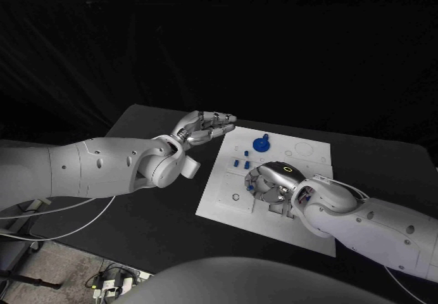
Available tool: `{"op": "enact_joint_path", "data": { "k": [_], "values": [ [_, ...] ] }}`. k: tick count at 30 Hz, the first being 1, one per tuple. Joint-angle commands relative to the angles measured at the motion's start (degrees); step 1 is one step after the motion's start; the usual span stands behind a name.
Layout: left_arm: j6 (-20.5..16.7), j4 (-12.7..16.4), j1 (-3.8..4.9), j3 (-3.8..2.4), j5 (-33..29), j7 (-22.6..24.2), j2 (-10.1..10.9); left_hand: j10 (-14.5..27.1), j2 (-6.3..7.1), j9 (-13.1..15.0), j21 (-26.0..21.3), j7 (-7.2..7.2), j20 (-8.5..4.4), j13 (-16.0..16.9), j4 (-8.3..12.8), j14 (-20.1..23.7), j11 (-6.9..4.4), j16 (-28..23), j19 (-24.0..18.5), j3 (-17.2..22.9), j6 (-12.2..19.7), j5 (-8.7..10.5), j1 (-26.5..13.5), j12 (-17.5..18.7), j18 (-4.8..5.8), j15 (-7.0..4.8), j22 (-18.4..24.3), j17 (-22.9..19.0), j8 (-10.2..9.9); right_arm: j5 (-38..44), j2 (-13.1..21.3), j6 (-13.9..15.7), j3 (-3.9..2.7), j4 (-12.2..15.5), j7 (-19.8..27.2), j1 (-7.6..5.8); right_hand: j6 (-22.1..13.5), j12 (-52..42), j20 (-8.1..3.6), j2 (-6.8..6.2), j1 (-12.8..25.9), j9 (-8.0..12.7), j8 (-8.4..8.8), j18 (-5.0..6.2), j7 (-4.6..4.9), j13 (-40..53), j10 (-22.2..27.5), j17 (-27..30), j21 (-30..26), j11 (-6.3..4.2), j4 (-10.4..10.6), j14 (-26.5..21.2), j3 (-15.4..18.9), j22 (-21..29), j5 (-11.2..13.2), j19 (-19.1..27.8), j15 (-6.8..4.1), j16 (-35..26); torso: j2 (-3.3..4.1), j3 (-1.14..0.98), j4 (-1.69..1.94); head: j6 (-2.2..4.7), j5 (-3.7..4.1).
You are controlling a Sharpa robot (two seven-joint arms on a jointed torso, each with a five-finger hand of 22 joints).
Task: Assemble the parts on the task board
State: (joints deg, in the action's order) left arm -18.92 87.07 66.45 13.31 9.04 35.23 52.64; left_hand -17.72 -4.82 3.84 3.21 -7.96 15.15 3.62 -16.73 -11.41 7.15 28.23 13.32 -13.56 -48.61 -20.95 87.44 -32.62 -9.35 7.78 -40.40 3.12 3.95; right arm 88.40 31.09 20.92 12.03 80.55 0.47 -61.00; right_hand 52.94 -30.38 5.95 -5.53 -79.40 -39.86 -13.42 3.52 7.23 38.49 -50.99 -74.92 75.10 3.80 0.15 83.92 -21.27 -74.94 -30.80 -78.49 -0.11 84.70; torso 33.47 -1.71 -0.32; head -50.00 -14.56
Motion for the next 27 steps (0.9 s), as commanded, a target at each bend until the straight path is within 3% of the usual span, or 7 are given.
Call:
{"op": "enact_joint_path", "data": {
  "k": [1, 27],
  "values": [
    [1.10, 0.08, -0.03, -0.05, 0.27, 0.16, -0.12, 0.17, 0.19, 0.03, 0.29, -0.46, 0.36, -0.04, 0.11, -0.30, 0.32, 0.39, 0.06, 0.39, 0.07, -0.39, 0.63, -0.38, -1.10, 0.34, -0.02, 0.10, 0.10, 0.61, -0.06, -0.09, 0.05, 0.02, 0.28, 0.14, 0.08, 0.36, 0.43, 0.16, 0.15, 0.04, 0.32, 0.41, 0.27, -0.05, -0.23, -5.65, -0.22, 0.21, 0.13, 0.91, -0.33, -9.84, -0.14, 0.07, 0.37, -0.21, 0.01, 0.00, 0.00, 0.00, -0.13],
    [1.21, -0.10, -0.14, -0.05, 0.30, -0.40, -0.29, 0.12, 0.06, 0.02, 0.31, -0.60, 0.62, -0.03, 0.13, -0.57, 0.55, 0.68, 0.26, 0.44, 0.16, -0.55, 0.97, -0.50, -1.11, 0.67, 0.16, 0.11, 0.08, -0.65, 0.06, 2.54, 0.03, 0.38, 0.88, 0.17, 0.61, 0.27, 0.51, 0.36, 0.22, 0.00, 0.32, 0.35, 0.29, -0.25, -0.81, -6.00, 0.08, 0.17, 0.12, 1.12, -0.39, -9.94, -0.19, -0.14, 0.38, 0.03, 0.01, 0.01, 0.02, 0.00, -0.33]
  ]
}}
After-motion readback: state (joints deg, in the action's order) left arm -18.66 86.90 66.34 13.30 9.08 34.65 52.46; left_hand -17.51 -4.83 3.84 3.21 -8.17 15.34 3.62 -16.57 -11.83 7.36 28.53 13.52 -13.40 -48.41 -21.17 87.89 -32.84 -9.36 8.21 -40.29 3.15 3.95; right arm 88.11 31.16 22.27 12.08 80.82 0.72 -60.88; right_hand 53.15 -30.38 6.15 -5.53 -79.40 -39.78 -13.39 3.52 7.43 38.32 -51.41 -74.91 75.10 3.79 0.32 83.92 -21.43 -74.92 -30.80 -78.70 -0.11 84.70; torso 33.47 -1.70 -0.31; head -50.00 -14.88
